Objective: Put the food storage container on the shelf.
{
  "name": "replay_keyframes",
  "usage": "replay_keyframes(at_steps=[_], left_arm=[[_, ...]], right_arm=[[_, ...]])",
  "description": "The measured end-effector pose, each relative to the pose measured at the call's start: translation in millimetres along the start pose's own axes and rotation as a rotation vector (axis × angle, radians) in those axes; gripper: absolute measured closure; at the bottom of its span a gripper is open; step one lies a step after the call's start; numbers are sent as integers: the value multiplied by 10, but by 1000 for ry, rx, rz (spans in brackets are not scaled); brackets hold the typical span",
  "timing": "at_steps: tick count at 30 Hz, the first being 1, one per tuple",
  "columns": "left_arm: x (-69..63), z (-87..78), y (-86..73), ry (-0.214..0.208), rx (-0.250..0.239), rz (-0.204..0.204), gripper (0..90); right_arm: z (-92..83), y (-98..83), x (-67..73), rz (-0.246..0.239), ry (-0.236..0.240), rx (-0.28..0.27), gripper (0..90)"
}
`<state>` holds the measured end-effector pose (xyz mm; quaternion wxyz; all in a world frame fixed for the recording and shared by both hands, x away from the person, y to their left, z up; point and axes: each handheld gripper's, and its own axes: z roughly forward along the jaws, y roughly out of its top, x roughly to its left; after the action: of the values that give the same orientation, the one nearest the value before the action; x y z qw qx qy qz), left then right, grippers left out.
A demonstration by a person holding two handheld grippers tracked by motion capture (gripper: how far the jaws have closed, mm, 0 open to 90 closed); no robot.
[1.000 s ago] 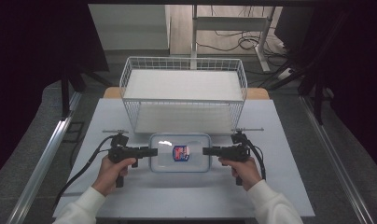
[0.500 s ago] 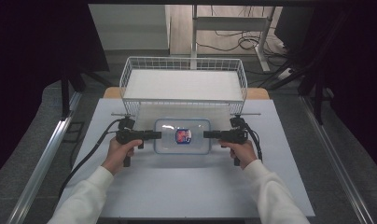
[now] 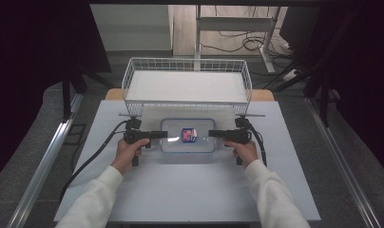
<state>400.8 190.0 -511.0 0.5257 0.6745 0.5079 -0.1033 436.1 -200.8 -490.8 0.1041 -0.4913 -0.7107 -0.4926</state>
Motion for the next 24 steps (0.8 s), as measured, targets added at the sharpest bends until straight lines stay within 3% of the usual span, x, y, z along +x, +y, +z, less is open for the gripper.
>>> replay_keyframes(at_steps=[2, 14, 19, 22, 24], left_arm=[[20, 11, 4, 2, -7, -18, 508], [97, 75, 32, 12, -46, -81, 492], [102, 78, 40, 9, -53, -81, 468], [83, 54, 39, 22, -65, -81, 381], [50, 12, 30, 36, -66, -43, 352]], right_arm=[[16, -2, -14, 32, -3, -13, 483], [80, -20, -1, 115, -67, -85, 474], [95, -30, 0, 132, -78, -95, 456], [90, -51, 24, 139, -80, -102, 399], [80, -72, 59, 125, -88, -115, 354]])
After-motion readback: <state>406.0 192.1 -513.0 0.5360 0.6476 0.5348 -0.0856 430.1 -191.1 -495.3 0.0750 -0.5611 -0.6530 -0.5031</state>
